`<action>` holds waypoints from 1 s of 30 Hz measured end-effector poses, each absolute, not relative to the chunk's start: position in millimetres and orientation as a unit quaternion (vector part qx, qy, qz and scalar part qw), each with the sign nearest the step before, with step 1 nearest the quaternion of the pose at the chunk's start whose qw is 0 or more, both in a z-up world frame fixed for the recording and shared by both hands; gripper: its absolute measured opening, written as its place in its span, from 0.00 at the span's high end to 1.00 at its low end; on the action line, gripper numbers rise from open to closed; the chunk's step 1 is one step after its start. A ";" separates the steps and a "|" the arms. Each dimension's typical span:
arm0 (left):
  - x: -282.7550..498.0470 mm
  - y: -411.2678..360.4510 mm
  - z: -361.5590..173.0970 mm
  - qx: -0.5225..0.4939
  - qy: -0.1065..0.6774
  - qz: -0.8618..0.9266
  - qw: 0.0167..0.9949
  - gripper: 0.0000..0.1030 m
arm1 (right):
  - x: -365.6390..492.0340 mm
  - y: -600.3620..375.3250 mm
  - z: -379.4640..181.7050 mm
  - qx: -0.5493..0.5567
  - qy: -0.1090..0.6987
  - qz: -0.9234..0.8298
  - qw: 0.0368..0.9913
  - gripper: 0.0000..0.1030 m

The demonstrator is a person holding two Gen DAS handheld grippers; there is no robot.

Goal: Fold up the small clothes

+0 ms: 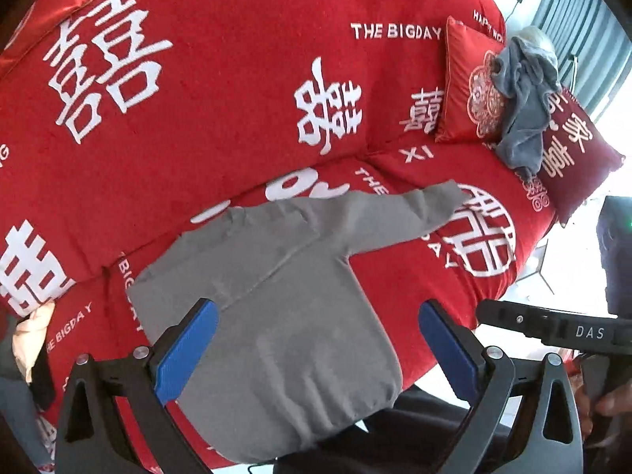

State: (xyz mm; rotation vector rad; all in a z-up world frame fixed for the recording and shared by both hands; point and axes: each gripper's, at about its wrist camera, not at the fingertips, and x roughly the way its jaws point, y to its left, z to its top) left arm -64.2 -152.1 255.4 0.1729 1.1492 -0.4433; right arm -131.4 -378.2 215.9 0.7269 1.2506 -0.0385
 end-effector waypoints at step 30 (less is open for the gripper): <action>-57.9 -128.5 258.0 0.053 0.534 -0.183 0.824 0.01 | -123.6 -368.9 210.2 0.328 0.581 -0.011 0.745 0.32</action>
